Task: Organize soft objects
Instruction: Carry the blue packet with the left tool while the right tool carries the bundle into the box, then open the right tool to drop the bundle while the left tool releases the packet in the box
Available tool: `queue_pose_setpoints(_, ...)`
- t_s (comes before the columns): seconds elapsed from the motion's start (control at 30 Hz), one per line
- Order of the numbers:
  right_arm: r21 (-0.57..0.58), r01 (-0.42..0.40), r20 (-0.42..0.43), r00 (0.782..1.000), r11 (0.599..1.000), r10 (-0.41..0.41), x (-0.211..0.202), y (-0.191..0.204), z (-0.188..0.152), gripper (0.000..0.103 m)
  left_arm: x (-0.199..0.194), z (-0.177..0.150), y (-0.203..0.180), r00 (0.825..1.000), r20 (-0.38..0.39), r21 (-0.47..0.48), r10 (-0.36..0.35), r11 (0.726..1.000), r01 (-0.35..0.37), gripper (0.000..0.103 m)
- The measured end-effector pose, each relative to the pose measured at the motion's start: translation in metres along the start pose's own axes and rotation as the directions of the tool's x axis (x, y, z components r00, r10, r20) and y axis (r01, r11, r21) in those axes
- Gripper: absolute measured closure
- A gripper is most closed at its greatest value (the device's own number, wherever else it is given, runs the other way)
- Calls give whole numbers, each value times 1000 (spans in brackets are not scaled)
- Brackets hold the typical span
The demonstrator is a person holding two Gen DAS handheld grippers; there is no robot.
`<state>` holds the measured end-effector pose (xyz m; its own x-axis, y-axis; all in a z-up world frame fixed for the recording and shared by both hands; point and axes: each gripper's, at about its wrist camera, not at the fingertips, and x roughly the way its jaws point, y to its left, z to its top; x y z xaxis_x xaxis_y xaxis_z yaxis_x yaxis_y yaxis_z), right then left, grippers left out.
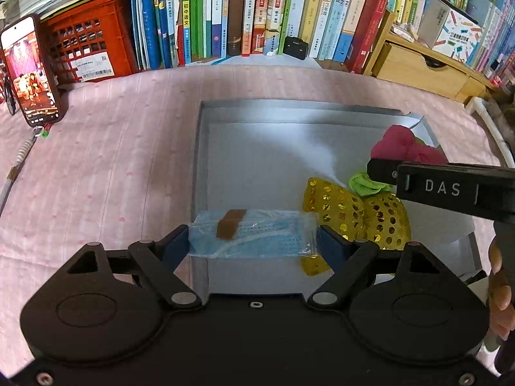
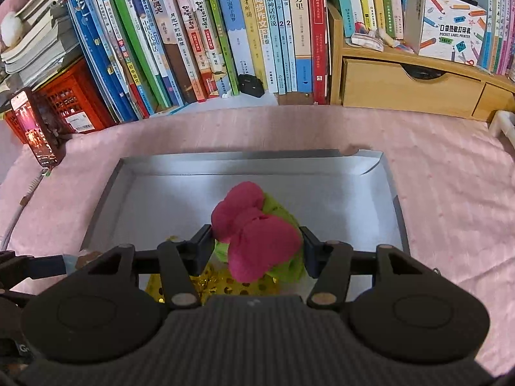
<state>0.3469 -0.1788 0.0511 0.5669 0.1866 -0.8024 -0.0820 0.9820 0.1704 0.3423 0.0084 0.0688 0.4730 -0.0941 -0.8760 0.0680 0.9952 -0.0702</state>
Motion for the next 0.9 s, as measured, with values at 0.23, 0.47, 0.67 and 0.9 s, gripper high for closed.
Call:
queue_pose_setpoints(0.23, 14, -5, 6, 1000, 1000, 5, -3, -4, -3, 29, -1, -1, -2, 1000, 0, 14, 9, 1000, -9, 20)
queue_pose_setpoints(0.47, 32, -19, 23, 1000, 999, 18, -11, -9, -5, 24, -6, -5, -8, 999, -5, 33, -34, 999, 34, 18)
queue_pose_setpoints(0.67, 27, -31, 38, 999, 999, 30, -21, -7, -8, 21, -12, -9, -13, 1000, 6, 49, -29, 998, 29, 17)
queue_pose_setpoints(0.9, 26, -48, 70, 996, 999, 46, -40, -8, -11, 20, -31, -14, -14, 999, 42, 51, -35, 998, 33, 17)
